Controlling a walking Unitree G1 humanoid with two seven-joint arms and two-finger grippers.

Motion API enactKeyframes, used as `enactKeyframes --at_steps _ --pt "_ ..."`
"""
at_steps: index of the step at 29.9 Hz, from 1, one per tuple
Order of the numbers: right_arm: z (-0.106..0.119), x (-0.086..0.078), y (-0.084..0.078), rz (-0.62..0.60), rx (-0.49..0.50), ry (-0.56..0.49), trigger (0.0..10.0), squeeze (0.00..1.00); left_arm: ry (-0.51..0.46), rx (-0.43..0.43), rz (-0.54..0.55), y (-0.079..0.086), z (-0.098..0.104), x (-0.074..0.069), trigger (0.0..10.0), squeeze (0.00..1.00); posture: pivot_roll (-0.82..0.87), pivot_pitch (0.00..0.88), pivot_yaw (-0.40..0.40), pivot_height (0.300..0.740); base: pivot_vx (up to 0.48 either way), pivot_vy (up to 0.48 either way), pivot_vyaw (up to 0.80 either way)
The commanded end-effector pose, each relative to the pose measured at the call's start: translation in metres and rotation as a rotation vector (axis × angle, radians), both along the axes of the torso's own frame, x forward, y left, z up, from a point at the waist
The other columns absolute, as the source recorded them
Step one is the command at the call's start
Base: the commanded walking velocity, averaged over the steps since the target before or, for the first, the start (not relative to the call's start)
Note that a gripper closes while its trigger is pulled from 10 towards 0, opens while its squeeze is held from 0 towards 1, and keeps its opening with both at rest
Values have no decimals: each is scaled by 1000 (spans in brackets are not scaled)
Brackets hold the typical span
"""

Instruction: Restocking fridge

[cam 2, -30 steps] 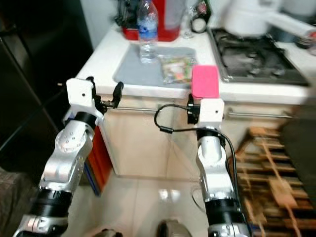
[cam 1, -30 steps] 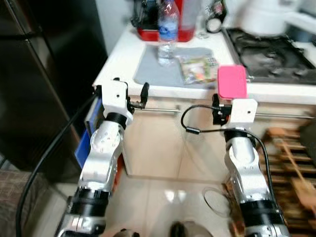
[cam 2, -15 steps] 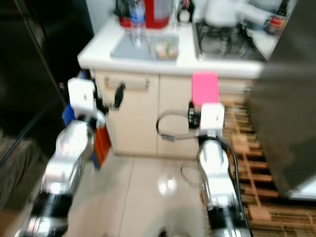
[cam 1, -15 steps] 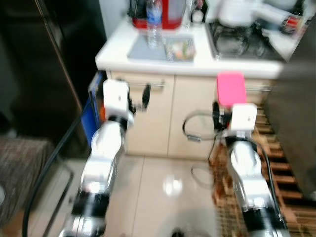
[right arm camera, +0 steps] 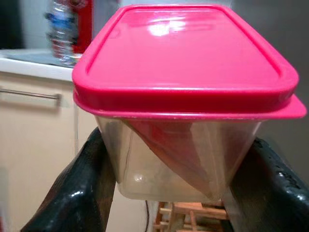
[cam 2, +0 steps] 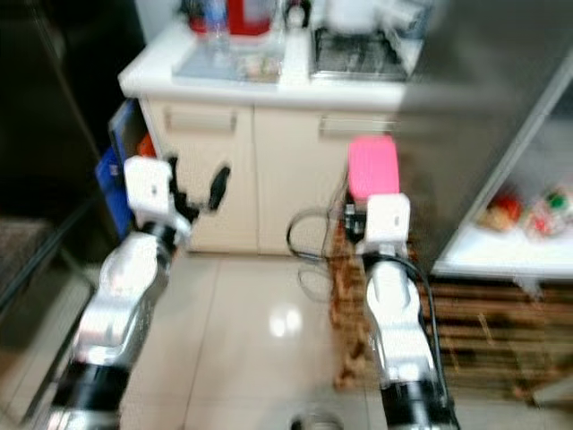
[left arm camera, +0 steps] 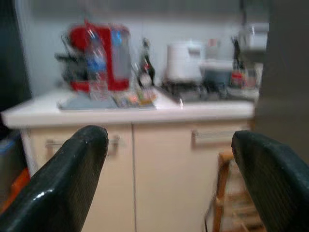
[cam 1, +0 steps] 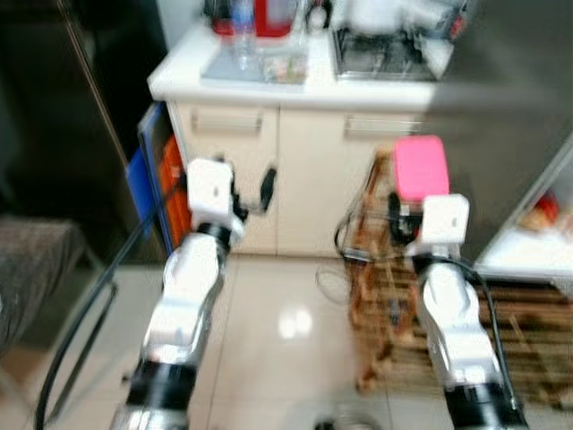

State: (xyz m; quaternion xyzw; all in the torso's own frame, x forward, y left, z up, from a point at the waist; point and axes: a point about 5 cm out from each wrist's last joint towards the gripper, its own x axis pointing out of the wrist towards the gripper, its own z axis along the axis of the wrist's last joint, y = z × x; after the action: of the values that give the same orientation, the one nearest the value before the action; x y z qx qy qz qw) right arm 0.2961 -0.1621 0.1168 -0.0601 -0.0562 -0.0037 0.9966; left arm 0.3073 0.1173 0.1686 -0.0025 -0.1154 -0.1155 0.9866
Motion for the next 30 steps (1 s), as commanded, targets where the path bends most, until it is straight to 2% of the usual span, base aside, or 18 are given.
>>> enactKeyframes --at_steps 1,14,22,30 --pt "4 2 0 18 -2 -4 0 0 -14 -12 -3 -2 2 -3 10000 0 -153 0 -12 740 0 -439 0" --pt "-1 -6 -5 40 -21 14 0 0 -50 -1 -90 -12 5 -15 10000 0 -165 0 5 740 18 -428 0" --pt "-8 -12 -7 26 -12 28 0 0 -64 8 -124 -15 10 -10 10000 0 -175 0 23 740 263 -398 0" --pt "-5 -9 -12 -29 -17 6 0 0 -59 7 -138 -17 11 -2 10000 0 -181 0 33 740 305 -367 0"
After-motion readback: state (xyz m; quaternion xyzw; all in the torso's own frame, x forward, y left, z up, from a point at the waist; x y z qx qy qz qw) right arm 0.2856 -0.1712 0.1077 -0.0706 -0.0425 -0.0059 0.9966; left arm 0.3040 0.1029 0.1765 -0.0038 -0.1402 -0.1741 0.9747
